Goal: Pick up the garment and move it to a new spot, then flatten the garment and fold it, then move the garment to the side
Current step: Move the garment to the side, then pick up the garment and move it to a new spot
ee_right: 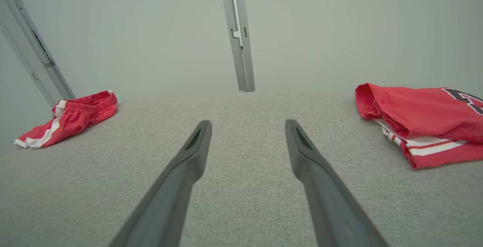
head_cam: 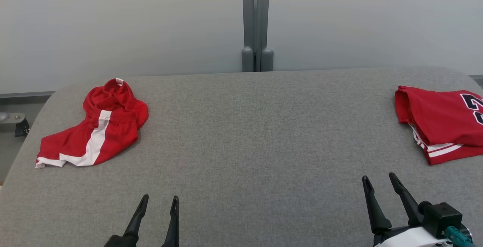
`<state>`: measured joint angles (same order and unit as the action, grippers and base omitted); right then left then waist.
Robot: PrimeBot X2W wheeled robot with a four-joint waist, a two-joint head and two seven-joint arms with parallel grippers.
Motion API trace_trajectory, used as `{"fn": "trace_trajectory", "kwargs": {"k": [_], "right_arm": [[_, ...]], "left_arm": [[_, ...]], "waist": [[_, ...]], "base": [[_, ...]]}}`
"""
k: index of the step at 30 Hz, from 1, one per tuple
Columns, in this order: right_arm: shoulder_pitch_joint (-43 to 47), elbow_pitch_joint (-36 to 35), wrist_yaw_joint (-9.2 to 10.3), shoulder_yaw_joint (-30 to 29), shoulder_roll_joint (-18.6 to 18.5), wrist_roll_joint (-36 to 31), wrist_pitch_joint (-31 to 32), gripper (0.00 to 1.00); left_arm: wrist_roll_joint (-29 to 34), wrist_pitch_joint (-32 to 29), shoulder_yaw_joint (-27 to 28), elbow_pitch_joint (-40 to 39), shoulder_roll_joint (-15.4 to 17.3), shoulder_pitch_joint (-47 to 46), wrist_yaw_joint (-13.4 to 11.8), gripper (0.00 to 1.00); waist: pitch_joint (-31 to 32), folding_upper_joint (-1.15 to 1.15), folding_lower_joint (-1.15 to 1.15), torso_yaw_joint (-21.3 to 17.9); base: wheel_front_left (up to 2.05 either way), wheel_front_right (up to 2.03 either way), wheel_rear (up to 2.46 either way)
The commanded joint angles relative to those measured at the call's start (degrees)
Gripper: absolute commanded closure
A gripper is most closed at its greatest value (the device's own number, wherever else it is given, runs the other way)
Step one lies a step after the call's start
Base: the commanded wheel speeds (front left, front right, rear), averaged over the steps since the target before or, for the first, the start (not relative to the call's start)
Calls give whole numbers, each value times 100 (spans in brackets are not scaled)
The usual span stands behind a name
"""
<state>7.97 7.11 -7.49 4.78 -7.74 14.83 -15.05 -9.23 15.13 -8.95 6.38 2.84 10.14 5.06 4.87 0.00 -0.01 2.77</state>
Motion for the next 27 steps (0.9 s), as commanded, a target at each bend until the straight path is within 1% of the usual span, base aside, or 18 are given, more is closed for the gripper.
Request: {"fn": "trace_trajectory", "kwargs": {"k": [1,10,27], "right_arm": [[56,9,0,-46,32,-52,-15,0],[130,28,0,-107,83,-100,-15,0],[242,61,0,-35,28,-72,-16,0]], "left_arm": [[64,0,-4,22,12,77,-22,0],[92,0,-54,65,12,60,-63,0],[113,0,-152,71,12,112,-79,0]], "waist": [[12,0,1,14],[64,0,1,4],[125,0,1,40]], "base": [[0,0,0],[0,0,0],[0,0,0]]}}
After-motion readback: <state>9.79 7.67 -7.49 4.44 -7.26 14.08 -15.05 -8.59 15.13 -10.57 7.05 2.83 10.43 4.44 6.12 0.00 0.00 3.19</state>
